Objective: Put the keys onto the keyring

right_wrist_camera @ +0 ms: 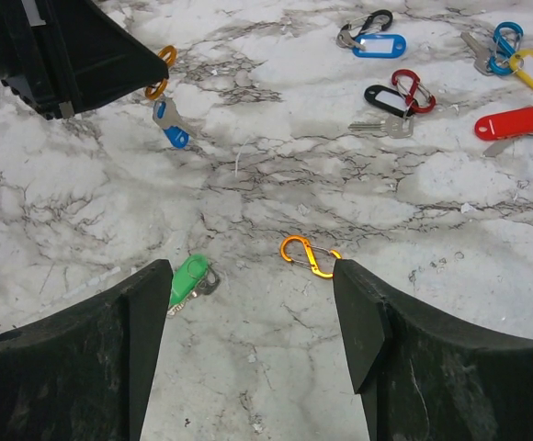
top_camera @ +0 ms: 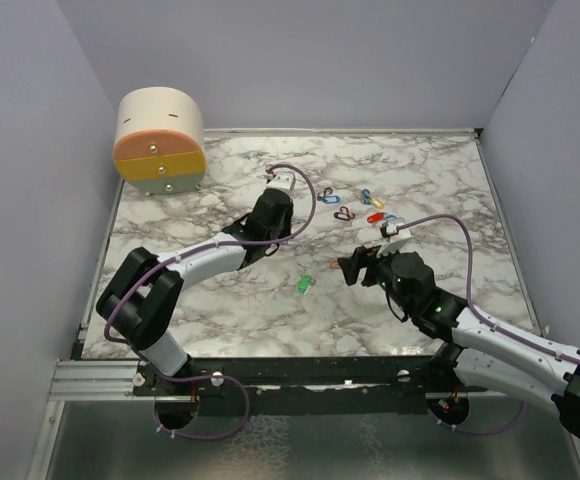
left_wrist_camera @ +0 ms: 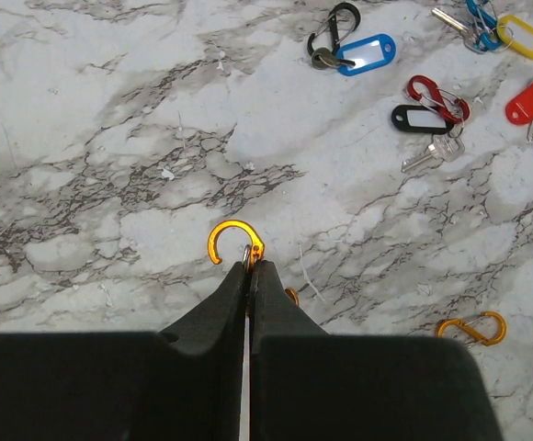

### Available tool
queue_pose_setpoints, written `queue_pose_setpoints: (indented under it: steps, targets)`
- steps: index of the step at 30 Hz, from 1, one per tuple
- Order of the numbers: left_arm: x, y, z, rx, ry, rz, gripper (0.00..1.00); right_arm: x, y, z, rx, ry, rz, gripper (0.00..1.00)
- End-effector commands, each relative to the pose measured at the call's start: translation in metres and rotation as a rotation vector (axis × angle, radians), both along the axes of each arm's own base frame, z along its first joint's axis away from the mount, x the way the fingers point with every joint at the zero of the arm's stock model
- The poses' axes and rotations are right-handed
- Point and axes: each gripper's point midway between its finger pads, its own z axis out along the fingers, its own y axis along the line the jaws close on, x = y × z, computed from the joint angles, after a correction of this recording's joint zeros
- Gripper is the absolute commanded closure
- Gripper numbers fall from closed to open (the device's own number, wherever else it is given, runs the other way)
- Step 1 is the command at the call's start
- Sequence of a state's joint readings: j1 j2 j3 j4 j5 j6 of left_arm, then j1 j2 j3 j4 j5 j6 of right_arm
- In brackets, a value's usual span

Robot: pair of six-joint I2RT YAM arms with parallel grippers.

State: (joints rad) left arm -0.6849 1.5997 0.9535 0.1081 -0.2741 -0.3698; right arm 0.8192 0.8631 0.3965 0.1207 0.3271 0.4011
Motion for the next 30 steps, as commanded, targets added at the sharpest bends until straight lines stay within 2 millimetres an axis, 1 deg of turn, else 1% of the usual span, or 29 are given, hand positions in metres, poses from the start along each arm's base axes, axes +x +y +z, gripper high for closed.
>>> queue_pose_setpoints:
  steps: [1, 4, 5, 6, 8, 12, 17, 21, 24, 26, 29, 30]
  targets:
    - [0.013, -0.008, -0.003, -0.067, 0.018, -0.019, 1.0, 0.0, 0.004, 0.013, 0.023, -0.034, 0.014, 0.28]
    - [0.024, -0.005, -0.008, -0.085, 0.035, -0.009, 1.0, 0.001, 0.004, 0.014, 0.023, -0.039, 0.014, 0.28]
    - [0.028, -0.006, -0.007, -0.099, 0.035, -0.008, 1.0, 0.001, 0.003, 0.013, 0.021, -0.038, 0.014, 0.28]
    - [0.033, -0.005, -0.013, -0.105, 0.048, -0.005, 1.0, 0.001, 0.004, 0.014, 0.023, -0.04, 0.015, 0.28]
    - [0.042, -0.005, -0.017, -0.121, 0.056, 0.002, 1.0, 0.001, 0.004, 0.014, 0.022, -0.04, 0.015, 0.28]
    - [0.061, -0.005, -0.014, -0.162, 0.054, 0.01, 1.0, 0.001, 0.004, 0.014, 0.021, -0.041, 0.014, 0.28]
    - [0.078, -0.009, -0.01, -0.222, 0.056, -0.006, 1.0, 0.001, 0.003, 0.013, 0.021, -0.04, 0.012, 0.28]
    - [0.089, -0.01, -0.016, -0.257, 0.076, -0.008, 1.0, 0.001, 0.003, 0.013, 0.02, -0.039, 0.012, 0.28]
    - [0.093, -0.011, -0.021, -0.287, 0.093, -0.012, 0.93, 0.0, 0.003, 0.012, 0.021, -0.04, 0.012, 0.28]
    - [0.096, -0.011, -0.025, -0.298, 0.102, -0.013, 0.86, 0.0, 0.002, 0.012, 0.022, -0.04, 0.013, 0.28]
    - [0.1, -0.01, -0.029, -0.309, 0.11, -0.011, 0.83, -0.001, 0.002, 0.013, 0.022, -0.041, 0.013, 0.28]
    - [0.102, -0.01, -0.029, -0.314, 0.11, -0.01, 0.81, -0.001, 0.002, 0.013, 0.022, -0.042, 0.012, 0.28]
